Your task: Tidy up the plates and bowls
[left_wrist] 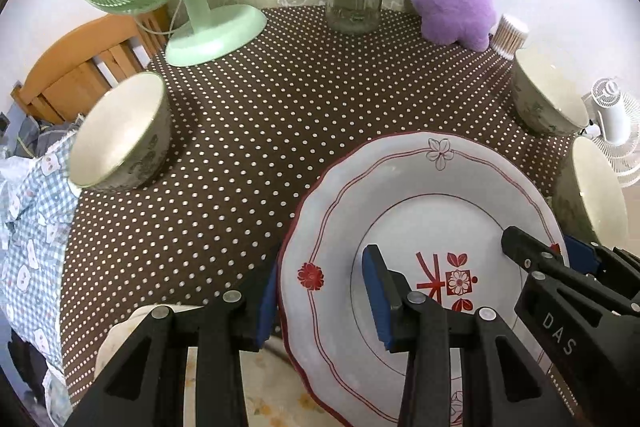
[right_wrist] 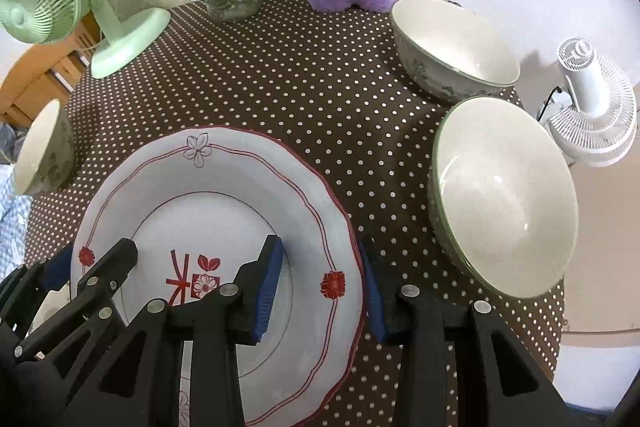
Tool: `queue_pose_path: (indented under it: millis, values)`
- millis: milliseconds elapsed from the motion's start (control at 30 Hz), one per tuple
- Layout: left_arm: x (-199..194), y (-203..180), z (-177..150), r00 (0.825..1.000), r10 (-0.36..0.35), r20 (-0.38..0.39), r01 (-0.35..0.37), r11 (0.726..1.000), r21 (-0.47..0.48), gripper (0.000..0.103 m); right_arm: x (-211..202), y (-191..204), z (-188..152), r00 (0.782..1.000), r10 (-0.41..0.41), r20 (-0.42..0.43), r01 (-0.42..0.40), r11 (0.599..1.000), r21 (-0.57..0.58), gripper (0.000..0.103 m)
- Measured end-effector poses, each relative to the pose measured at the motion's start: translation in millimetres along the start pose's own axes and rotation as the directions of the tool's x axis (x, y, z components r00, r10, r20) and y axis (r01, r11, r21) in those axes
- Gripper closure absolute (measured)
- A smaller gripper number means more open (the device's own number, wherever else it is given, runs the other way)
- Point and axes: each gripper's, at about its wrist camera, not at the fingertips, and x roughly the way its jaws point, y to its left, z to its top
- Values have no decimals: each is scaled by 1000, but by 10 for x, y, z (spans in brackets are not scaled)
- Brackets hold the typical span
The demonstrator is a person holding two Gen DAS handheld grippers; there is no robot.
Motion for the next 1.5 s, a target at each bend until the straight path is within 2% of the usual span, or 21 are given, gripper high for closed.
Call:
queue_pose_path:
  millis: [133,233,700,867,1067,1500]
  values:
    - [-174,30,-35,1000,6,26,-6,1000,-5,63,-148,28,-44,1000,10,14,-10,1000,-3,61]
    - [-276,61,-60,999,8,44,-9,1000,25,64,-286,40,-96,1000,3,30,-4,1000,5,61]
    - [-599,356,-446,999,-29,42,27,999,46,63,-710,322,-566,999,-23,41,22,999,29,61]
    - [-676,486,-576,999,-20,47,17,998,63,64,-793,491,-783,999,-28,41,26,999,28,61]
    - [-725,646,-736,999,-21,47,18,997,74,64,-807,677,-1000,999,-36,35,34,999,37,61]
    - [-536,978,-1025,999,-32,-22,34,995,94,63,-592,1057,-1344,998,-50,-25,51,997,56,62]
